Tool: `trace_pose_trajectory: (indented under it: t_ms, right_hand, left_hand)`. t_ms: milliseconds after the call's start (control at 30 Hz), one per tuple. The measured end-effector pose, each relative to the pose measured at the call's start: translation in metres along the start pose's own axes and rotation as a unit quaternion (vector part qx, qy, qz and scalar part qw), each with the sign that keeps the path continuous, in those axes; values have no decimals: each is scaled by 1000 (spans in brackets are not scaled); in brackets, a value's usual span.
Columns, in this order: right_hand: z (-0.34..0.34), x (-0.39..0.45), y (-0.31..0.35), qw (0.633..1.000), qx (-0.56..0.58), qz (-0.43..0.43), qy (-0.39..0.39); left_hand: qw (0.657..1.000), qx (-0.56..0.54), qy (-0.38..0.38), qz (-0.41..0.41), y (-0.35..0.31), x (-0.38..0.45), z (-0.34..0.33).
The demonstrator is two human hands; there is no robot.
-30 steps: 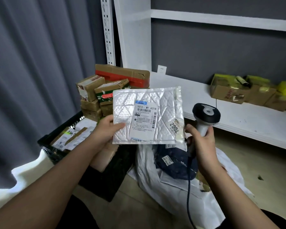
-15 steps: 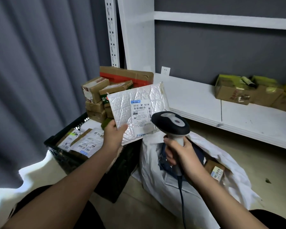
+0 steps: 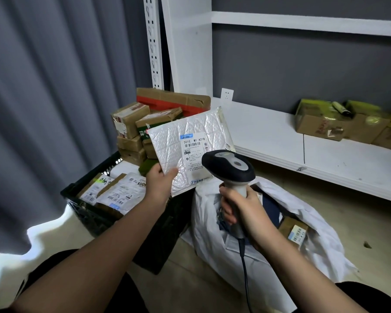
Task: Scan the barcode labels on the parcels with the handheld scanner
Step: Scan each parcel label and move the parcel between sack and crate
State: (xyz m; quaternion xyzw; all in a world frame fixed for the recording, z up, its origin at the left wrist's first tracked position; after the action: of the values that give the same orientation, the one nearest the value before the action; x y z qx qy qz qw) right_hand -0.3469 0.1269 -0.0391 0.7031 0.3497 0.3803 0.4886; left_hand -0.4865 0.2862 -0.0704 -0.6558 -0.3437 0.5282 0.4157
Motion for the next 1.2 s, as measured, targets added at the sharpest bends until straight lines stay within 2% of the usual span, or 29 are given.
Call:
trace_pose_trajectory:
  t_ms: [200,367,433,533,633,833,933,1000,1067,1133,1200]
  right_hand:
    - [29,0,14,998,-34,13,-48]
    - [104,-3,32,982,-103,39,-153]
    - [136,-10,36,972,-133,39,-190]
    - [177,-23,34,961,-145,27,-233]
    - [203,-34,28,955,-156,6,-253]
    - [229,-38,2,956,-123,-28,-264]
    - [232,-30,-14,962,-95,-29,-255]
    - [232,-23,-21,968,-82,-27,-237]
    - [235,-17,-24,969,-82,-28,-230]
    - [239,-13,-24,969,-71,-26,-234]
    - [242,-11,-25,969,-61,-28,-239]
  left_hand:
    - [998,62,31,5,7,0,-14]
    - [978,197,61,42,38,-4,-36]
    - [971,210,76,81,64,-3,-45]
    - [959,192,105,178,122,-4,-67]
    - [953,144,96,250,176,-1,-99]
    - [943,95,14,319,241,29,-161]
    - [942,15,21,335,252,46,-197]
    - [943,38,34,329,251,54,-219]
    - [937,171,26,305,245,65,-230]
    - [918,322,-38,229,232,73,-224]
    - [904,395,-94,133,217,66,-215]
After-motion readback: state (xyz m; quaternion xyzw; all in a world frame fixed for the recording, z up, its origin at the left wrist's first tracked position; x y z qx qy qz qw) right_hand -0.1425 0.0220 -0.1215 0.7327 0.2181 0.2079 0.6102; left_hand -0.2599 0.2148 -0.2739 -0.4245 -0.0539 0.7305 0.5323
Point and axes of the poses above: each hand's wrist, its own x-axis towards the middle knuckle, its own z-axis out of the back of the hand, y = z × x, the point moved 10 cm from there along x, towards the middle knuckle, and after that the axes turned 15 degrees about z, right-handed, at the moved point
